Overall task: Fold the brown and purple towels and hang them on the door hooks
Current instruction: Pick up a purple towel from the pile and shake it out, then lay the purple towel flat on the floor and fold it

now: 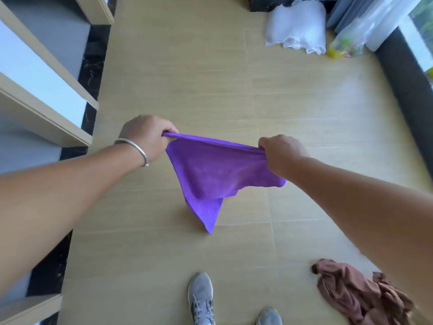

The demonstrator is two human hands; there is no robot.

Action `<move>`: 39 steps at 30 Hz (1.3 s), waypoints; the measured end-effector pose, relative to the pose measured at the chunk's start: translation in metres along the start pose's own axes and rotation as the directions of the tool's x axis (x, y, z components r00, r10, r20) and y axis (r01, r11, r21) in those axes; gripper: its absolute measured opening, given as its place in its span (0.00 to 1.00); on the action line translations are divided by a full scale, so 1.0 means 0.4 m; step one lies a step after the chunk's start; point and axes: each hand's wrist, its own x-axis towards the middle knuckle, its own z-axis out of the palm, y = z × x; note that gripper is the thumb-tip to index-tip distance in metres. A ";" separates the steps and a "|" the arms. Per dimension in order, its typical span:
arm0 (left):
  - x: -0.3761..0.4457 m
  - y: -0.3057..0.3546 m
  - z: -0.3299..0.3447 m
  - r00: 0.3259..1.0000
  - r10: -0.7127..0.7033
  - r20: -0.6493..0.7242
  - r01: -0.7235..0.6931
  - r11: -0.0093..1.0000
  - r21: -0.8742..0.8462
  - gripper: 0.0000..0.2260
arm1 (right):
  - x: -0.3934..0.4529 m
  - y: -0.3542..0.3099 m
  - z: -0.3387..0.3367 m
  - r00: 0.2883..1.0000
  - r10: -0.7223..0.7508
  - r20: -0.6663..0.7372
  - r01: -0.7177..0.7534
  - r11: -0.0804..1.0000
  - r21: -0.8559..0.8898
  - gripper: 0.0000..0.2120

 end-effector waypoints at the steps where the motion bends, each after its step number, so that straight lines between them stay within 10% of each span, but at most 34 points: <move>1: 0.026 -0.018 -0.022 1.000 0.012 -0.022 -0.011 1.000 0.019 0.06 | 0.029 -0.015 -0.026 1.000 -0.008 -0.002 0.008 0.997 -0.072 0.16; 14: 0.041 -0.216 -0.173 0.977 -0.014 -0.211 0.028 0.998 0.061 0.11 | 0.134 -0.108 -0.159 0.911 -0.094 -0.401 0.110 0.994 0.016 0.09; 23: -0.324 -0.346 0.161 0.980 0.198 -0.030 -0.199 0.979 -0.034 0.18 | -0.086 -0.077 0.224 0.945 -0.236 -0.228 0.294 0.917 0.269 0.15; 39: -0.640 -0.321 0.557 0.956 0.026 0.293 0.001 0.996 -0.090 0.18 | -0.339 -0.038 0.604 0.980 -0.177 0.088 0.139 0.934 0.328 0.03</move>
